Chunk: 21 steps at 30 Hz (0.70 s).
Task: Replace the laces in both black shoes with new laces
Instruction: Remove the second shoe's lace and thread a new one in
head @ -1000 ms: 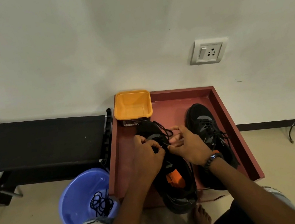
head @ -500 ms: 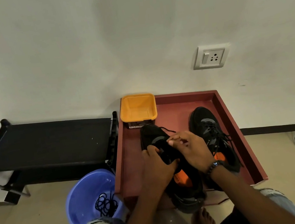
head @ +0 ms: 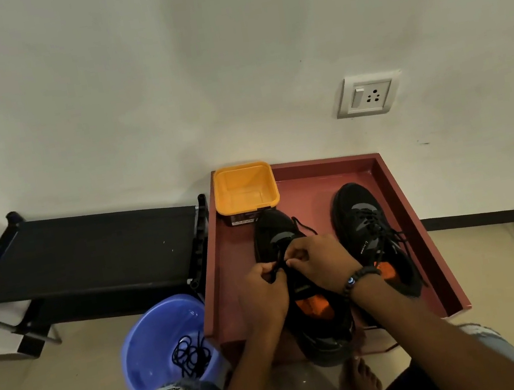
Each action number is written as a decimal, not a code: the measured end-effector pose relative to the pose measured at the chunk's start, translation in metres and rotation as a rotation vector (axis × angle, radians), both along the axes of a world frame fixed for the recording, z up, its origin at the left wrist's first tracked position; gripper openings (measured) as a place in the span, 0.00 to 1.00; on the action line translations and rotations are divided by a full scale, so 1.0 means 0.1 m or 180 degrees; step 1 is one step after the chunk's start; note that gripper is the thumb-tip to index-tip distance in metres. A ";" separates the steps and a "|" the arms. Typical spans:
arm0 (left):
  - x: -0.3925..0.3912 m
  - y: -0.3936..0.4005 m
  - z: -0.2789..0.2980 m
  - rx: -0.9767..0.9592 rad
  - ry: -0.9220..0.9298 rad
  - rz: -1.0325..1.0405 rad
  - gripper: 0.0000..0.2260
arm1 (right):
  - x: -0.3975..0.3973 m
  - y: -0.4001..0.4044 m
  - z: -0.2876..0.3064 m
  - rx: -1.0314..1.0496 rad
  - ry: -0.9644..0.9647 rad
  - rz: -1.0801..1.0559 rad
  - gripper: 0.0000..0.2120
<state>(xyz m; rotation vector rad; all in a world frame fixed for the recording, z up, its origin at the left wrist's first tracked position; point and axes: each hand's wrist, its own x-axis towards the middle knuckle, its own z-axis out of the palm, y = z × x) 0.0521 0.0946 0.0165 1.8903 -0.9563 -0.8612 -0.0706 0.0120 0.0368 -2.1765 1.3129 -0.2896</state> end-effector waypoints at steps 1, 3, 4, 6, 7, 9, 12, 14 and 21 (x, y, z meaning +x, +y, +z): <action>0.01 0.00 -0.01 0.0011 0.0201 0.0047 0.08 | 0.03 0.01 0.00 -0.0019 0.0022 -0.0024 0.05; 0.04 0.01 -0.03 0.0014 0.0598 0.0129 0.08 | 0.06 0.03 -0.03 -0.0053 0.0026 -0.0019 0.06; 0.05 0.02 -0.04 0.0008 0.0768 0.0166 0.08 | 0.07 0.05 -0.04 -0.0078 0.0053 0.0014 0.07; 0.06 0.02 -0.05 -0.0010 0.1060 0.0225 0.08 | 0.09 0.09 -0.04 -0.0130 0.0090 0.0046 0.07; 0.07 0.01 -0.06 -0.0006 0.1180 0.0249 0.08 | 0.09 0.10 -0.04 -0.0154 0.0097 0.0037 0.07; 0.08 -0.01 -0.08 0.0020 0.1397 0.0302 0.08 | 0.10 0.10 -0.05 -0.0188 0.0097 0.0022 0.07; 0.11 -0.04 -0.11 0.0072 0.1642 0.0362 0.08 | 0.10 0.08 -0.06 -0.0205 0.0069 0.0011 0.07; 0.12 -0.05 -0.13 0.0082 0.1734 0.0396 0.08 | 0.10 0.06 -0.06 -0.0169 -0.0024 -0.0038 0.07; 0.13 -0.07 -0.16 0.0047 0.1905 0.0391 0.07 | 0.09 0.06 -0.07 -0.0206 -0.0008 0.0047 0.07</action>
